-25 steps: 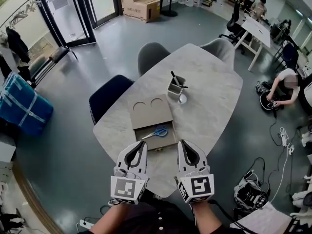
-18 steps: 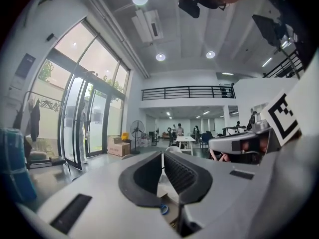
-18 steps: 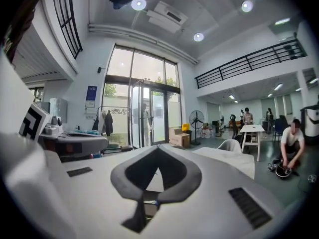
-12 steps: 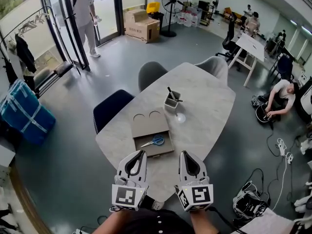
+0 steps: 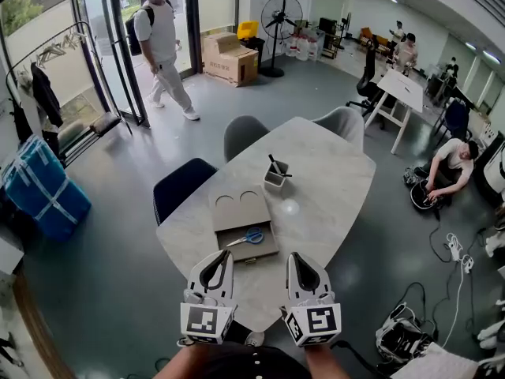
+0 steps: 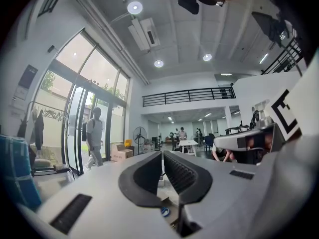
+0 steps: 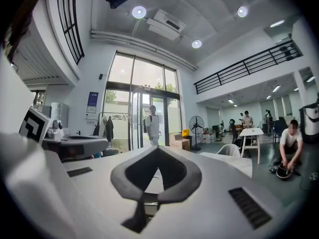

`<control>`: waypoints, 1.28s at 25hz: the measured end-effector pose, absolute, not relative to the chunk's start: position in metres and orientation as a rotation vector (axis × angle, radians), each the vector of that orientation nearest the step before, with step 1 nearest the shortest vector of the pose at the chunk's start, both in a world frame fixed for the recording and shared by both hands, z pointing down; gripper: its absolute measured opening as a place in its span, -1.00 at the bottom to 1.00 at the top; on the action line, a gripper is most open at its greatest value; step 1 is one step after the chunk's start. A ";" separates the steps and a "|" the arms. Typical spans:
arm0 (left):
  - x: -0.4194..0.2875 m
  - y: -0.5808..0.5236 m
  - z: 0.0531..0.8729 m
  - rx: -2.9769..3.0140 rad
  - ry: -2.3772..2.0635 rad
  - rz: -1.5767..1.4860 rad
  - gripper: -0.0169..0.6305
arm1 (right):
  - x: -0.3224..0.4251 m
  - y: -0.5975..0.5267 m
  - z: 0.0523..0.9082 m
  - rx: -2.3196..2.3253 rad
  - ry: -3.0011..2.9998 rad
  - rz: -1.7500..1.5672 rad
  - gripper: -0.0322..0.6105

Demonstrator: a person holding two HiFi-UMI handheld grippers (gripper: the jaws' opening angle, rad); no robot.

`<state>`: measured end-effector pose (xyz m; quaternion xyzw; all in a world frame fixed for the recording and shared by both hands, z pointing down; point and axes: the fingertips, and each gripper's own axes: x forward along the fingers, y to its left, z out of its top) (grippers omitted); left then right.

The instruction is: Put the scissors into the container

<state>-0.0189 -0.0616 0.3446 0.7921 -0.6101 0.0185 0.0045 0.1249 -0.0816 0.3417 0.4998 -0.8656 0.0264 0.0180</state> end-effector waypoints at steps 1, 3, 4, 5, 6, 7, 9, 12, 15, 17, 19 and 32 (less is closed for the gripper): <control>-0.019 -0.061 0.345 2.480 -1.913 0.057 -0.87 | 0.125 -0.081 0.342 1.549 -2.687 0.081 -0.91; -0.019 -0.060 0.346 2.478 -1.913 0.050 -0.87 | 0.124 -0.080 0.344 1.544 -2.684 0.085 -0.91; -0.019 -0.059 0.346 2.478 -1.913 0.050 -0.87 | 0.123 -0.079 0.344 1.541 -2.683 0.085 -0.91; -0.018 -0.058 0.345 2.480 -1.912 0.052 -0.87 | 0.122 -0.079 0.344 1.539 -2.683 0.082 -0.91; -0.018 -0.058 0.345 2.482 -1.913 0.055 -0.87 | 0.121 -0.078 0.344 1.536 -2.683 0.077 -0.91; -0.018 -0.057 0.344 2.486 -1.915 0.060 -0.87 | 0.120 -0.077 0.343 1.535 -2.684 0.072 -0.91; -0.018 -0.055 0.343 2.491 -1.918 0.065 -0.87 | 0.120 -0.076 0.341 1.536 -2.685 0.064 -0.91; -0.016 -0.054 0.341 2.486 -1.918 0.041 -0.87 | 0.121 -0.075 0.339 1.545 -2.683 0.064 -0.91; -0.014 -0.053 0.340 2.490 -1.919 0.048 -0.87 | 0.123 -0.073 0.339 1.548 -2.684 0.066 -0.91; -0.012 -0.052 0.341 2.497 -1.919 0.067 -0.87 | 0.124 -0.072 0.340 1.551 -2.682 0.066 -0.91; -0.011 -0.051 0.342 2.498 -1.920 0.073 -0.87 | 0.125 -0.071 0.340 1.554 -2.684 0.067 -0.91; -0.013 -0.046 0.339 2.499 -1.926 0.080 -0.87 | 0.123 -0.070 0.337 1.563 -2.692 0.068 -0.91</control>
